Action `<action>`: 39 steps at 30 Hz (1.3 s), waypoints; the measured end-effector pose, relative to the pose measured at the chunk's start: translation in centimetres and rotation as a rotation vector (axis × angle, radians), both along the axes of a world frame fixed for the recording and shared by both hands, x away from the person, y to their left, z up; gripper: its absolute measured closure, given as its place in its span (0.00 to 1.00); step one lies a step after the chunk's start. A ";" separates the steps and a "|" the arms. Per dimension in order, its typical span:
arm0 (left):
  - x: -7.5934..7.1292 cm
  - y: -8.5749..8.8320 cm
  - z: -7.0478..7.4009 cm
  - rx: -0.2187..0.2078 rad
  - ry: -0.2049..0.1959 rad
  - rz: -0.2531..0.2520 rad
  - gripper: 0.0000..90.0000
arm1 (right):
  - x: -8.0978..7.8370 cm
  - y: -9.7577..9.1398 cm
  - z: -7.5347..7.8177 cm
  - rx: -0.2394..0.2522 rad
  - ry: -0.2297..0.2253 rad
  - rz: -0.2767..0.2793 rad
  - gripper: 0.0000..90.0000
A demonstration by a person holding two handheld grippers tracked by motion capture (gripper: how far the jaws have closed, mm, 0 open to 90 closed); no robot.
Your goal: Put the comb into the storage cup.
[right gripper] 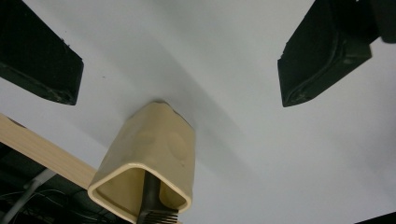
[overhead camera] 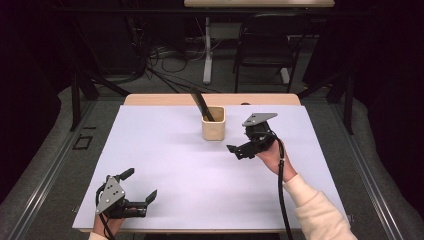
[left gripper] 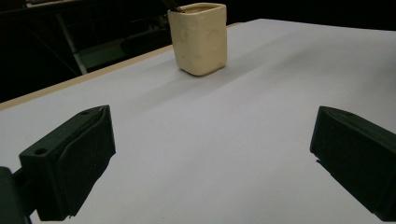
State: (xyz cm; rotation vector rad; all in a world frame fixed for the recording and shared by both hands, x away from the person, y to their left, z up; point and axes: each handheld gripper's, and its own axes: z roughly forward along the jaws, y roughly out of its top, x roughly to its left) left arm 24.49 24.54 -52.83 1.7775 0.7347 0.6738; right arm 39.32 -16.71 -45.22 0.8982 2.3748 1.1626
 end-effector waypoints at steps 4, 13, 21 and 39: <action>0.0 0.0 0.0 0.002 0.000 -0.001 0.00 | -0.7 -0.8 -0.3 -0.004 -0.006 -0.008 0.00; 0.0 -0.1 0.0 0.001 0.002 0.000 0.00 | -2.0 -2.5 -1.0 0.005 0.000 -0.031 0.00; 0.1 -0.1 0.0 0.003 0.002 0.000 0.00 | -3.4 -3.6 -1.9 -0.001 0.013 -0.043 0.00; 0.0 -0.1 0.0 0.006 0.003 0.002 0.00 | -6.2 -4.5 -4.8 -0.034 0.028 -0.037 0.00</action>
